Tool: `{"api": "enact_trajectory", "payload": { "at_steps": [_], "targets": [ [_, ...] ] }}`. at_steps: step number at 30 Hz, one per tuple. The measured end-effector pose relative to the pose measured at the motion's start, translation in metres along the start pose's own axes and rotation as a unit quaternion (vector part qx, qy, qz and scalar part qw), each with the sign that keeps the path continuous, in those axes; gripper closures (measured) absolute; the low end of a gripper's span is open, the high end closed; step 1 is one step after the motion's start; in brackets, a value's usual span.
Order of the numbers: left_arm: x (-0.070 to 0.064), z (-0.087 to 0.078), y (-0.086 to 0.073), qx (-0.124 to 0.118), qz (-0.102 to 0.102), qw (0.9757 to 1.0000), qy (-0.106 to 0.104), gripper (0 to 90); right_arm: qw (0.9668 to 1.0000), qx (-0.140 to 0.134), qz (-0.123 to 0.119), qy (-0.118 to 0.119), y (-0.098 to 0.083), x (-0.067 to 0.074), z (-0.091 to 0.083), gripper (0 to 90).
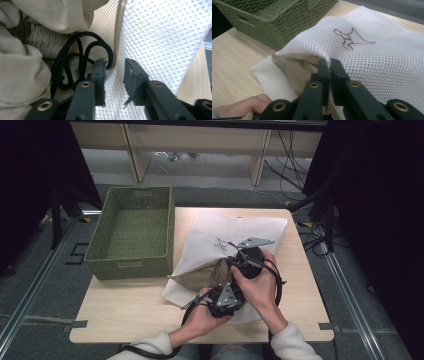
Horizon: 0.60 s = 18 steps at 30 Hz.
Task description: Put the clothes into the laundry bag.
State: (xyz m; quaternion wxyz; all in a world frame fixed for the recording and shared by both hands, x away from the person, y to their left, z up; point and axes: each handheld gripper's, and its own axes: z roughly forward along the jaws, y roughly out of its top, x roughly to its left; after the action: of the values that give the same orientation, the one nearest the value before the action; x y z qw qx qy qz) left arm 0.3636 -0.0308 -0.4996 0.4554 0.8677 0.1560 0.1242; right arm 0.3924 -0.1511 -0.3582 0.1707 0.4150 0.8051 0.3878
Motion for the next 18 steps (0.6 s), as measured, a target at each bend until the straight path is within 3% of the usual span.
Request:
{"api": "enact_trajectory", "payload": {
  "at_steps": [1,3,4,5,7,8,9,10,11,12,13,14,16,18],
  "targets": [
    [0.001,0.001,0.001,0.004,0.004,1.0000,0.003,73.7,0.9999,-0.006,-0.012,0.000,0.000,-0.001,0.001,88.1],
    [0.001,0.006,0.003,-0.001,0.007,1.0000,0.002,78.1,1.0000,-0.002,-0.003,0.001,0.000,-0.001,0.000,88.1],
    [0.003,0.008,0.004,0.010,0.018,0.9998,0.000,79.5,1.0000,-0.002,-0.002,0.001,0.000,-0.001,0.000,88.1],
    [0.001,0.012,0.004,-0.001,0.006,1.0000,0.003,81.8,0.9999,-0.004,-0.012,0.000,0.000,-0.002,0.000,88.1],
    [0.002,0.015,0.006,0.008,0.013,0.9999,0.005,84.6,1.0000,-0.002,-0.003,0.002,0.000,-0.001,0.000,88.1],
    [0.000,0.018,0.006,-0.007,-0.007,1.0000,0.002,85.2,1.0000,-0.001,-0.003,0.002,0.000,-0.001,-0.001,88.1],
    [0.001,0.020,0.007,-0.004,-0.002,1.0000,-0.001,85.9,1.0000,-0.001,-0.003,0.003,0.000,-0.001,0.000,88.1],
    [0.000,0.023,0.007,-0.007,0.001,0.9999,0.010,86.2,0.9999,-0.004,-0.012,-0.001,0.000,-0.002,0.001,88.1],
    [0.001,0.024,0.008,0.004,0.020,0.9996,0.017,86.5,0.9999,-0.005,-0.011,-0.001,0.000,-0.002,0.001,88.1],
    [0.001,0.026,0.009,0.005,0.017,0.9997,0.017,86.8,0.9999,-0.004,-0.013,-0.001,0.000,-0.002,0.001,88.1],
    [0.003,0.025,0.009,0.014,0.028,0.9993,0.020,86.8,1.0000,0.000,0.000,0.003,0.000,-0.001,0.000,88.1],
    [0.004,0.026,0.010,0.013,0.030,0.9991,0.025,86.7,0.9999,-0.005,-0.014,0.000,0.000,-0.002,0.000,88.1],
    [0.003,0.027,0.010,0.011,0.030,0.9991,0.028,85.0,1.0000,0.000,0.003,0.001,0.000,-0.001,-0.001,88.1],
    [0.003,0.025,0.010,0.016,0.040,0.9987,0.026,82.8,1.0000,-0.002,-0.003,-0.004,0.000,-0.002,-0.001,88.1]
  ]
}}
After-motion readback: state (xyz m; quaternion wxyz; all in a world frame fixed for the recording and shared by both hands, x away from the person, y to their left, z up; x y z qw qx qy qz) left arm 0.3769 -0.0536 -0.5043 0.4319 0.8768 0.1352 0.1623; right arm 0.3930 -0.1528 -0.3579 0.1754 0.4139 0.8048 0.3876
